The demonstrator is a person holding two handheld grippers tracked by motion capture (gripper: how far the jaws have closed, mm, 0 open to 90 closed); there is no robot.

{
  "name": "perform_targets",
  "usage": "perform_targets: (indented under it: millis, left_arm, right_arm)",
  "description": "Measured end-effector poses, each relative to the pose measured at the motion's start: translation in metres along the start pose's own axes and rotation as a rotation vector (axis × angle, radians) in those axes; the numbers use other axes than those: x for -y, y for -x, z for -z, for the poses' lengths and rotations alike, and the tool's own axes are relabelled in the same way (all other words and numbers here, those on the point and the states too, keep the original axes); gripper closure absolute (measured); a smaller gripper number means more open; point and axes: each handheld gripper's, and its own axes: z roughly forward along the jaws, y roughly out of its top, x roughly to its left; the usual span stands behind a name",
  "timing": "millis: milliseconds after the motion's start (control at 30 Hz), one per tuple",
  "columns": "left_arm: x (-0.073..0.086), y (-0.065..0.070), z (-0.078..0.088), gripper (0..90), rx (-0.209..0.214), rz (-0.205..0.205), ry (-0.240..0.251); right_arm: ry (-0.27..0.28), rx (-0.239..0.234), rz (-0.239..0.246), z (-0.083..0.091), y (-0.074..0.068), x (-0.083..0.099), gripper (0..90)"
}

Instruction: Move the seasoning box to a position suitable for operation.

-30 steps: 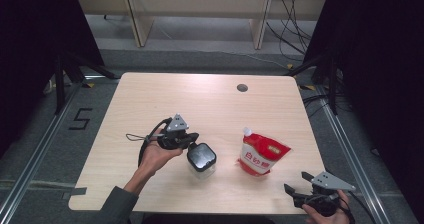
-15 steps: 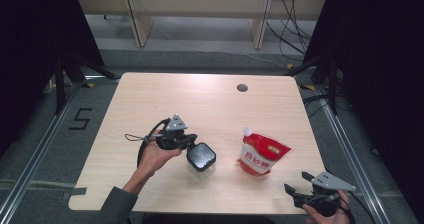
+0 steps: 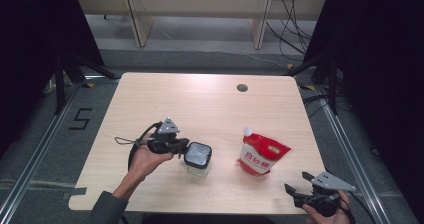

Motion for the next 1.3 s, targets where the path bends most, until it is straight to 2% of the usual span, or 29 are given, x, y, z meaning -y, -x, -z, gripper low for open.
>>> perform_targets:
  millis: [33,67,100,133,167,200,233,267,300,333,367,400,433,467,500,533,567,600,633,667,733,800,900,933,967,1133,1200,1233,1300]
  left_arm:
    - [0.000,0.000,0.000,87.2,0.000,0.000,0.000]
    - [0.003,0.004,0.003,87.0,-0.009,0.065,-0.008]
    - [0.004,0.005,0.004,87.0,-0.005,0.093,-0.001]
    - [0.006,0.005,0.006,85.0,0.010,0.084,0.011]
    - [0.006,0.003,0.007,83.5,0.017,0.052,0.029]
    - [0.008,0.004,0.010,81.2,0.008,0.105,0.060]
    - [0.009,-0.002,0.011,77.5,0.014,0.047,0.106]
    - [0.012,-0.003,0.013,75.1,0.013,0.077,0.141]
    - [0.015,-0.004,0.015,70.1,0.005,0.083,0.162]
    - [0.019,-0.011,0.019,68.5,-0.002,0.067,0.207]
    - [0.023,-0.012,0.021,66.9,0.001,0.095,0.220]
    - [0.023,-0.012,0.021,64.8,0.001,0.095,0.220]
    - [0.037,-0.019,0.027,63.6,-0.010,0.129,0.261]
    - [0.037,-0.019,0.027,62.7,-0.010,0.129,0.261]
    - [0.047,-0.023,0.028,61.0,0.002,0.144,0.276]
    - [0.047,-0.023,0.028,60.1,0.002,0.144,0.276]
    - [0.059,-0.024,0.026,59.1,0.009,0.136,0.267]
    - [0.059,-0.024,0.026,57.8,0.009,0.136,0.267]
    - [0.065,-0.024,0.023,56.7,0.015,0.099,0.251]
    - [0.065,-0.024,0.023,55.4,0.015,0.099,0.251]
    - [0.068,-0.023,0.018,51.1,0.022,0.074,0.229]
    - [0.073,-0.021,0.011,50.2,0.028,0.006,0.194]
    - [0.076,-0.020,0.006,49.7,0.043,0.007,0.190]
    - [0.076,-0.018,0.004,49.7,0.045,-0.005,0.185]
    - [0.075,-0.017,0.001,50.5,0.040,-0.035,0.175]
    - [0.073,-0.018,-0.009,54.1,0.049,-0.039,0.181]
    - [0.072,-0.019,-0.012,56.4,0.047,-0.049,0.169]
    - [0.072,-0.020,-0.017,57.9,0.046,-0.070,0.160]
    - [0.072,-0.019,-0.020,60.6,0.047,-0.055,0.164]
  right_arm:
    - [0.002,0.006,0.007,0.000,0.000,0.000,22.7]
    - [0.000,0.002,0.001,0.000,0.000,0.000,22.7]
    - [0.000,0.002,0.001,0.000,0.000,0.000,22.7]
    - [0.002,0.011,0.015,0.000,0.001,0.000,22.7]
    - [0.001,0.010,0.011,0.001,0.001,0.000,22.8]
    - [0.001,0.011,0.012,0.001,0.001,0.000,22.8]
    - [-0.005,0.004,0.000,0.001,0.000,0.000,22.8]
    - [0.005,0.005,0.005,0.000,0.000,0.000,22.8]
    - [0.006,0.002,-0.007,0.001,0.000,0.000,22.8]
    - [0.003,0.009,-0.016,0.002,-0.001,0.000,22.8]
    - [0.011,0.015,0.015,0.002,0.001,0.000,22.8]
    - [0.011,0.015,0.015,0.002,0.001,0.000,22.8]
    - [0.001,0.005,-0.020,0.002,-0.002,0.000,22.8]
    - [0.001,0.005,-0.020,0.002,-0.002,0.000,22.8]
    - [0.001,0.003,-0.007,0.002,-0.001,0.000,22.7]
    - [0.001,0.003,-0.007,0.002,-0.001,0.000,22.7]
    - [-0.009,0.000,-0.022,0.001,-0.002,0.000,22.8]
    - [-0.009,0.000,-0.022,0.001,-0.002,0.000,22.8]
    - [0.000,-0.001,0.004,0.001,0.000,0.000,22.8]
    - [0.000,-0.001,0.004,0.001,0.000,0.000,22.8]
    - [0.004,0.007,0.018,0.001,0.000,0.000,22.7]
    - [0.001,-0.004,0.008,0.001,0.000,0.000,22.7]
    - [0.007,0.000,0.020,0.001,0.000,0.000,22.8]
    - [0.005,0.009,0.027,0.002,0.000,0.000,22.7]
    - [0.000,0.003,0.020,0.002,0.000,0.000,22.8]
    - [0.001,-0.008,0.009,0.000,-0.001,0.000,22.7]
    - [0.004,-0.008,0.012,0.000,-0.001,-0.001,22.7]
    - [-0.005,-0.011,0.010,0.000,-0.001,-0.001,22.7]
    - [-0.006,-0.016,0.005,0.000,-0.002,-0.001,22.8]
